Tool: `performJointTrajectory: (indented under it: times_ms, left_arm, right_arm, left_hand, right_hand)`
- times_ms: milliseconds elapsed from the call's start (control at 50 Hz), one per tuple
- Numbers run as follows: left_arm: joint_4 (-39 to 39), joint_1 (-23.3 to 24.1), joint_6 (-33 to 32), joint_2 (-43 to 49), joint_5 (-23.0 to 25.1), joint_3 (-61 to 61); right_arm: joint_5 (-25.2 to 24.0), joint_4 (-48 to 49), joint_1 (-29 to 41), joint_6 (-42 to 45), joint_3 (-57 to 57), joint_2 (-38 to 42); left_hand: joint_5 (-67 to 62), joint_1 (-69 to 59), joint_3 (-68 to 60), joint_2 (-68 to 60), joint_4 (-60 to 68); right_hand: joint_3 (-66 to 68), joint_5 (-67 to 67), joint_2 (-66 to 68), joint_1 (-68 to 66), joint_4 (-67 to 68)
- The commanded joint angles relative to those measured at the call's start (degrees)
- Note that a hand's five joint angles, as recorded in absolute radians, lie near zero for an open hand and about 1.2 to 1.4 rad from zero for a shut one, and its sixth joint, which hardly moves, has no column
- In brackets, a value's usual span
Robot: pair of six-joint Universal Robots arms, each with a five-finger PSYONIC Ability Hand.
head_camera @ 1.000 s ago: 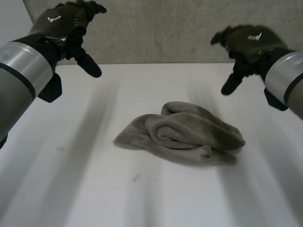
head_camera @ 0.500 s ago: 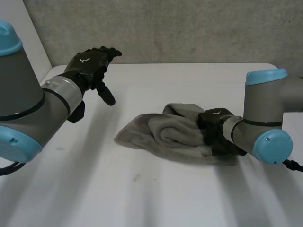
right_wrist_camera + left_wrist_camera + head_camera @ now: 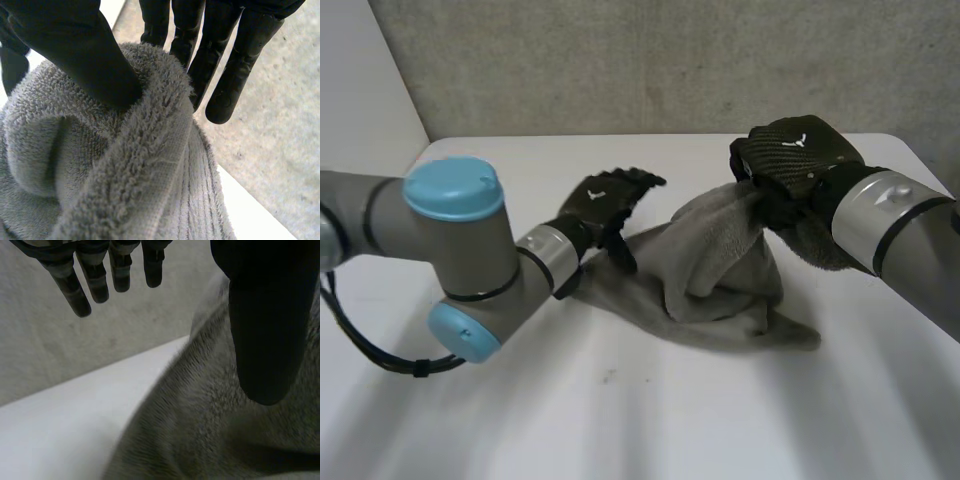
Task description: Fold the towel.
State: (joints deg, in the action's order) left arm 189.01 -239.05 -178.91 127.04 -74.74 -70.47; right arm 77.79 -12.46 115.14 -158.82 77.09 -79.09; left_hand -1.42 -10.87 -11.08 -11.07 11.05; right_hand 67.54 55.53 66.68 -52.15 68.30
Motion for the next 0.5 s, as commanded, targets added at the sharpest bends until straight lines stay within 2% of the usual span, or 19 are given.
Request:
performJointTrajectory:
  times_ms: [20,40,60,100,120,140,280,320,340,360,380,400,420,440,480,500]
  left_arm:
    - [-1.1,1.83,-0.21,5.75,-0.4,4.01]
    - [-1.45,1.83,-0.3,6.98,-0.49,4.98]
    - [-1.45,1.83,-0.3,7.0,-0.49,4.99]
    - [-2.24,1.84,-1.0,8.75,-0.4,6.82]
    - [-2.25,1.83,-1.0,8.75,-0.4,6.83]
    - [-2.51,1.83,-1.18,9.36,-0.31,7.88]
    - [-2.25,0.69,-6.1,8.23,-0.75,16.76]
    - [-1.98,-0.54,-7.86,6.21,-1.1,20.28]
    - [-1.37,-1.76,-8.73,3.77,-1.71,22.89]
    - [-0.15,-2.55,-9.08,1.05,-2.94,25.53]
    - [-0.14,-2.56,-9.09,1.02,-2.95,25.55]
    - [2.47,-2.99,-8.91,-2.11,-4.34,27.64]
    - [5.63,-3.09,-8.83,-5.19,-5.31,28.53]
    - [5.66,-3.09,-8.82,-5.22,-5.32,28.54]
    - [10.91,-3.18,-8.65,-11.17,-6.37,27.32]
    - [10.94,-3.18,-8.65,-11.2,-6.38,27.31]
  right_arm:
    - [0.43,-0.72,1.93,3.87,1.05,-3.97]
    - [0.52,-0.64,1.93,4.05,0.79,-4.67]
    - [0.52,-0.64,1.93,4.05,0.78,-4.67]
    - [0.43,-0.55,1.41,4.22,-0.27,-4.85]
    - [0.43,-0.55,1.4,4.22,-0.27,-4.85]
    - [0.43,-0.46,1.14,4.49,-0.71,-4.76]
    - [0.79,1.74,0.88,10.55,-5.72,-1.25]
    - [3.67,9.77,0.88,14.49,-10.97,3.22]
    - [3.69,9.82,0.88,14.51,-10.99,3.24]
    - [5.43,16.7,0.88,16.6,-12.65,4.37]
    - [5.44,16.76,0.88,16.62,-12.66,4.38]
    - [6.57,25.03,1.49,18.1,-13.45,4.99]
    - [6.5,33.47,1.67,19.5,-12.93,5.0]
    - [6.5,33.55,1.67,19.52,-12.93,5.0]
    - [5.63,45.37,2.02,21.09,-11.01,4.91]
    - [5.62,45.42,2.02,21.1,-10.99,4.91]
  left_hand:
    - [-29.42,-29.97,-29.76,-29.77,29.79]
    - [-45.23,-45.78,-45.57,-45.58,45.6]
    - [-45.39,-45.94,-45.72,-45.74,45.76]
    - [-62.14,-62.69,-62.48,-62.49,62.52]
    - [-62.21,-62.76,-62.55,-62.56,62.58]
    - [-68.52,-69.06,-68.85,-68.87,68.89]
    - [-68.58,-69.13,-68.92,-68.93,68.95]
    - [-68.58,-69.13,-68.92,-68.93,68.95]
    - [-68.58,-69.13,-68.92,-68.93,68.95]
    - [-68.58,-69.13,-68.92,-68.93,68.95]
    - [-68.58,-69.13,-68.92,-68.93,68.95]
    - [-68.58,-69.13,-68.92,-68.93,68.95]
    - [-68.58,-69.13,-68.92,-68.93,68.95]
    - [-68.58,-69.13,-68.92,-68.93,68.95]
    - [-68.58,-69.13,-68.92,-68.93,68.95]
    - [-68.58,-69.13,-68.92,-68.93,68.95]
  right_hand:
    - [12.46,14.47,13.32,-27.85,11.69]
    - [12.46,14.47,13.32,-27.85,11.69]
    - [12.46,14.47,13.32,-27.85,11.69]
    - [12.46,14.47,13.32,-27.85,11.69]
    - [12.46,14.47,13.32,-27.85,11.69]
    - [12.46,14.47,13.32,-27.85,11.69]
    - [12.46,14.47,13.32,-27.85,11.69]
    - [12.46,14.47,13.32,-27.85,11.69]
    - [12.46,14.47,13.32,-27.85,11.69]
    - [12.46,14.47,13.32,-27.85,11.69]
    - [12.46,14.47,13.32,-27.85,11.69]
    - [12.46,14.47,13.32,-27.85,11.69]
    - [12.46,14.47,13.32,-27.85,11.69]
    - [12.46,14.47,13.32,-27.85,11.69]
    - [12.46,14.47,13.32,-27.85,11.69]
    - [12.46,14.47,13.32,-27.85,11.69]
